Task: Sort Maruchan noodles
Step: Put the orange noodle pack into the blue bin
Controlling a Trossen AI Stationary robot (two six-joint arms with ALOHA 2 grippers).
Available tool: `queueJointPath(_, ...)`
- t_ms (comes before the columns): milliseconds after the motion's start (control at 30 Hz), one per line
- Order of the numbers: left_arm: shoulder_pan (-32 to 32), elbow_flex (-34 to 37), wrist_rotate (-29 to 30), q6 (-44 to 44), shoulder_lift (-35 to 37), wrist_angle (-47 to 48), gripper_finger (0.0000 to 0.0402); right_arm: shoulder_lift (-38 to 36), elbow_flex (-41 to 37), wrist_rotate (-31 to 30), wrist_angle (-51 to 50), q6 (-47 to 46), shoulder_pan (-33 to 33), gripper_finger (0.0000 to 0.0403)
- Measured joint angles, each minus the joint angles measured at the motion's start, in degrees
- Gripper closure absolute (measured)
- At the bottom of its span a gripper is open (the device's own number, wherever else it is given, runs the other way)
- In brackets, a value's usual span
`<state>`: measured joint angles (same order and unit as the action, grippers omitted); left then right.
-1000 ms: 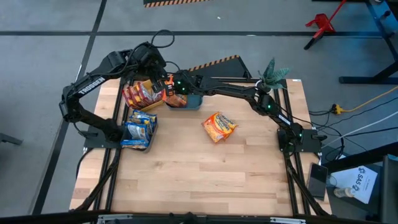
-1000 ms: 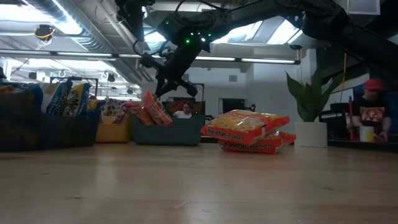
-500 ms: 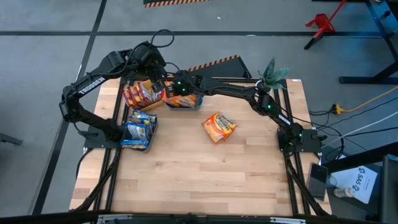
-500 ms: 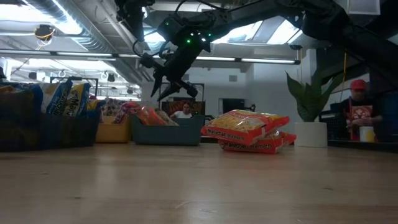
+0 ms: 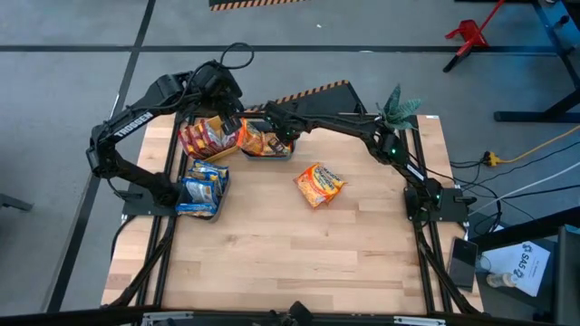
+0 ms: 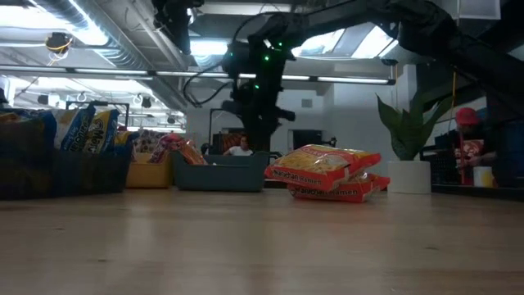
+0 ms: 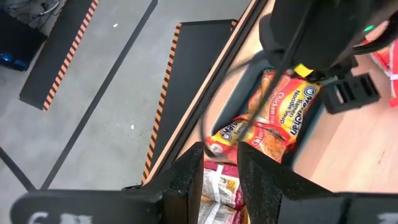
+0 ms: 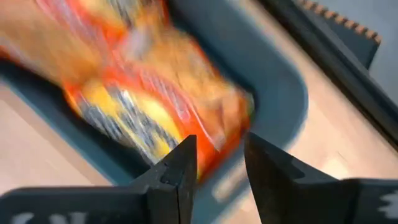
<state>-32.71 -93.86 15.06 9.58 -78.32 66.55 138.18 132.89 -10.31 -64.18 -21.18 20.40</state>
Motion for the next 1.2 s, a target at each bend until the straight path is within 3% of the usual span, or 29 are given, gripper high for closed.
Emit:
queueJointPath(167,-0.09,0.00,-0.51,0.02,0.00,-0.01,0.0310,0.84,-2.55,3.54,-2.34,8.22,-0.30,0.0270)
queueJointPath(300,-0.95,0.00,-0.64,0.00,0.00,-0.05,0.0310,0.84,-3.62,7.89,0.21,13.24,-1.64,0.0234)
queueJointPath(433,-1.71,0.00,-0.83,-0.46,-0.02,-0.35,0.0310,1.77,-3.56,3.35,5.10,15.88,-3.11,0.0193)
queueJointPath(533,-2.28,0.00,-0.86,-0.46,-0.02,-0.33,0.0310,2.88,-3.58,3.59,7.87,15.03,-3.18,0.0179)
queueJointPath(667,-3.16,0.00,-0.91,-0.44,-0.04,-0.04,0.0310,1.85,-3.60,9.15,0.83,10.65,-2.97,0.0185)
queueJointPath(933,-4.48,0.00,-1.43,-0.48,-0.04,0.02,0.0310,-7.65,-3.47,2.44,-13.71,6.41,-4.85,0.0206)
queueJointPath(1100,-4.46,0.00,-4.87,-0.55,-0.04,0.08,0.0310,-9.65,-3.58,4.76,-26.55,1.25,-5.15,0.0204)
queueJointPath(1200,-4.46,0.00,-6.74,-0.59,-0.04,0.10,0.0310,-11.30,-6.56,9.00,-25.16,0.51,-5.43,0.0185)
